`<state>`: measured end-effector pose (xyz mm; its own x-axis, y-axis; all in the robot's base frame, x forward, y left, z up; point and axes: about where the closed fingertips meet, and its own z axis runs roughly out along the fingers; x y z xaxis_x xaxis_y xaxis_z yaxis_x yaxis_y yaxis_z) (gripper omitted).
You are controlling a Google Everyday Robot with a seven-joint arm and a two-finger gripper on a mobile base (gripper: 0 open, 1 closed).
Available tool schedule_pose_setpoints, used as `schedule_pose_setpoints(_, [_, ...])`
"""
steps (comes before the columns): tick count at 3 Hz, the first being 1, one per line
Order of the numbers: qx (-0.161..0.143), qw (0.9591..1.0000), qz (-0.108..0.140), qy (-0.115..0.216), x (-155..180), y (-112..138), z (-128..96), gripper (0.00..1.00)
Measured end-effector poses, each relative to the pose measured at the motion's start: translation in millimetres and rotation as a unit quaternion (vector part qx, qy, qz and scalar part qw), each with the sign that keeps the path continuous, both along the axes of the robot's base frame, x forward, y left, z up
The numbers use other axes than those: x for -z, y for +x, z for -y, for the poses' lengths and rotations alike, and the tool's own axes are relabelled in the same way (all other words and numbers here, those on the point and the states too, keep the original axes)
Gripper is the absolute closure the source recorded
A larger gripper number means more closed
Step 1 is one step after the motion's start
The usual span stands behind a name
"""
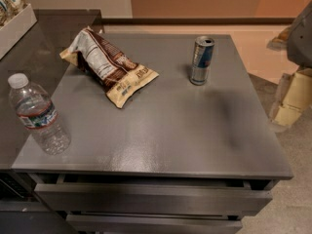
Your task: Move redbull can near brown chip bag
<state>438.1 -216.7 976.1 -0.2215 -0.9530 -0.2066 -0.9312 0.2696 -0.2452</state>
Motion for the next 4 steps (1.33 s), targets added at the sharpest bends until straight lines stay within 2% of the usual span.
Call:
schedule_pose_setpoints(2, [0.0, 1.0, 0.0, 0.0, 0.0, 0.0, 0.0, 0.0])
schedule_pose_setpoints(3, [0.021, 0.9993, 0.016, 0.026, 5.8, 33.8, -4.8, 0.0])
schedule_pose_setpoints(4, [0.057, 0.9944, 0.042, 0.078, 16.5, 90.1, -12.4, 0.0])
